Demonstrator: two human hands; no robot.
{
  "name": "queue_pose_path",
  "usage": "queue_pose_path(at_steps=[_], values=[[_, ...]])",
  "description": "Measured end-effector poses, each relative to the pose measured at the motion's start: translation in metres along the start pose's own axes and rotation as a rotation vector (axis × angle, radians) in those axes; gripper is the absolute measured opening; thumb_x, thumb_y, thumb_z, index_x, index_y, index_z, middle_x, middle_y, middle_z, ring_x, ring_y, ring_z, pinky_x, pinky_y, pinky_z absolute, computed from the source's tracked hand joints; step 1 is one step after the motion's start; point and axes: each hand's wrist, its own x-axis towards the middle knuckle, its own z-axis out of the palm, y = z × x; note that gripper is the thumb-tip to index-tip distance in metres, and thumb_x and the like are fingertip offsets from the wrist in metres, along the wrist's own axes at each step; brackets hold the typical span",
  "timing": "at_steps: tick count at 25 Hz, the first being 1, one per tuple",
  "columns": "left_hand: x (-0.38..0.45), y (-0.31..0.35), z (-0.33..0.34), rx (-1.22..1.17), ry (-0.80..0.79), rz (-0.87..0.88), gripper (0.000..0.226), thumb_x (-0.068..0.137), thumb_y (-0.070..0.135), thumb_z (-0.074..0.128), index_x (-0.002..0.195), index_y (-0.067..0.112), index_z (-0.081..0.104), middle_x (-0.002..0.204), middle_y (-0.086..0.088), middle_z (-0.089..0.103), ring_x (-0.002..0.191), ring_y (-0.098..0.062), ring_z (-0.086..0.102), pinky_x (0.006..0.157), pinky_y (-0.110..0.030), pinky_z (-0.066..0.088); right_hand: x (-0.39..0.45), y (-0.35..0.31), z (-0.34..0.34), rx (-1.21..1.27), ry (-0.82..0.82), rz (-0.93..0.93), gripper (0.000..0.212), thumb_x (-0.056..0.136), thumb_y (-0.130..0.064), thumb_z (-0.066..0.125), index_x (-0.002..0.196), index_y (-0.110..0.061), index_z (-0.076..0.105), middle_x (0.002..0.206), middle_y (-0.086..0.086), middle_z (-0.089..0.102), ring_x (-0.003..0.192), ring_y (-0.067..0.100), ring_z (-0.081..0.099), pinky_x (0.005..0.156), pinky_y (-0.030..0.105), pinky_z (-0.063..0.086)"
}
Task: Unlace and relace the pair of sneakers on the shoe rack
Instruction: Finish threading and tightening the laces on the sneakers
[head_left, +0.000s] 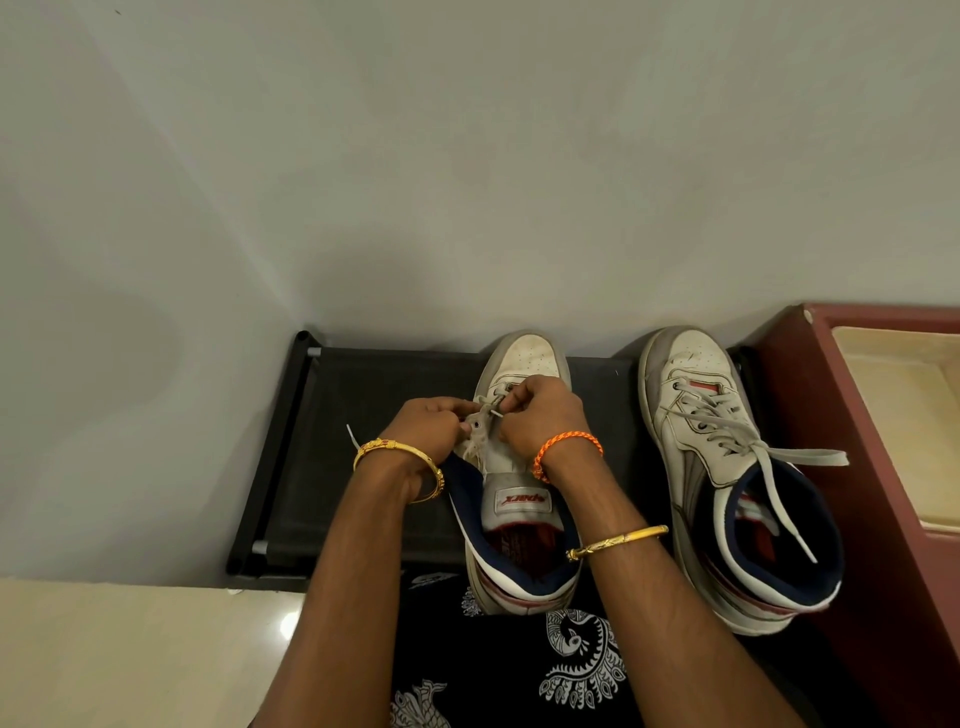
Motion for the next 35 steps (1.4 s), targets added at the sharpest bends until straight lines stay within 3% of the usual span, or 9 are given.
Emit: queue_pose_path(at_steps=[5,11,14,17,20,23,27,30,35], values=[[0.000,-0.003,-0.001,-0.010,0.000,0.004,0.040,0.091,-0.012,0.041,0.122,0.005,0.060,0.124,-0.012,0.058,0.100,-0.014,0.051,0.087,-0.020,0.040,-0.001,-0.001,0.001,-0.078,-0.022,-0.040,0.019,0.088,-0.006,0.058,0.105,-0.002,0.065,0.108,0.014,0.064,0.100,0.022,0.058,0.084,0.024,0.042],[0.002,-0.003,-0.002,0.030,-0.028,0.029,0.039,0.092,-0.009,0.042,0.124,0.006,0.058,0.126,-0.009,0.057,0.100,-0.012,0.050,0.088,-0.020,0.040,-0.006,-0.001,-0.002,-0.038,-0.005,-0.123,0.013,0.084,0.002,0.057,0.084,-0.011,0.059,0.099,0.012,0.065,0.090,0.020,0.057,0.088,0.029,0.049],[0.001,-0.004,-0.004,0.056,-0.054,0.038,0.038,0.092,-0.007,0.043,0.124,0.007,0.058,0.127,-0.009,0.056,0.104,-0.014,0.050,0.089,-0.020,0.039,-0.006,0.000,0.002,-0.078,-0.002,-0.200,0.015,0.083,0.005,0.055,0.084,-0.009,0.059,0.096,0.010,0.063,0.089,0.018,0.055,0.083,0.025,0.047],[0.003,-0.003,-0.004,-0.004,-0.048,0.005,0.031,0.092,0.001,0.049,0.118,0.010,0.062,0.117,-0.004,0.058,0.096,-0.011,0.054,0.077,-0.019,0.043,-0.002,0.002,0.009,-0.009,0.072,-0.180,0.015,0.083,0.005,0.057,0.082,-0.010,0.059,0.086,0.006,0.060,0.082,0.014,0.054,0.078,0.022,0.046],[0.007,-0.003,-0.004,-0.089,-0.025,-0.090,0.019,0.092,0.025,0.056,0.108,0.016,0.061,0.117,-0.005,0.059,0.102,-0.018,0.055,0.073,-0.027,0.045,0.002,0.007,0.013,0.141,0.138,-0.135,0.014,0.081,0.007,0.061,0.082,-0.007,0.059,0.078,0.003,0.059,0.076,0.014,0.057,0.071,0.017,0.047],[0.010,-0.004,-0.001,-0.208,-0.024,-0.094,0.024,0.091,0.022,0.059,0.107,0.005,0.061,0.096,-0.006,0.063,0.084,-0.013,0.057,0.055,-0.020,0.049,0.001,0.010,0.011,0.305,0.107,-0.126,0.023,0.080,0.013,0.058,0.079,-0.010,0.055,0.069,0.003,0.058,0.065,0.012,0.059,0.061,0.008,0.048],[0.013,-0.006,0.001,-0.255,0.115,-0.037,0.018,0.092,0.011,0.056,0.104,0.000,0.064,0.086,-0.005,0.062,0.083,-0.016,0.057,0.062,-0.021,0.044,-0.009,0.008,0.001,0.201,0.037,-0.172,0.023,0.078,0.000,0.066,0.092,-0.014,0.055,0.086,0.000,0.057,0.087,0.016,0.058,0.074,0.017,0.048],[0.014,-0.011,-0.010,-0.268,0.335,0.077,0.017,0.096,0.016,0.049,0.102,0.007,0.061,0.084,-0.001,0.061,0.075,-0.010,0.057,0.069,-0.025,0.047,-0.025,0.013,-0.006,-0.147,0.067,-0.203,0.033,0.076,-0.010,0.066,0.106,-0.018,0.054,0.114,0.004,0.046,0.110,0.022,0.042,0.090,0.032,0.041],[-0.010,-0.015,-0.069,-0.753,0.679,0.286,0.013,0.100,0.015,0.039,0.097,0.013,0.052,0.095,0.000,0.064,0.075,-0.008,0.065,0.064,-0.021,0.052,-0.043,0.029,-0.014,-0.275,0.269,-0.065,0.039,0.077,-0.016,0.065,0.114,-0.016,0.052,0.126,0.011,0.040,0.120,0.030,0.035,0.098,0.038,0.033]])
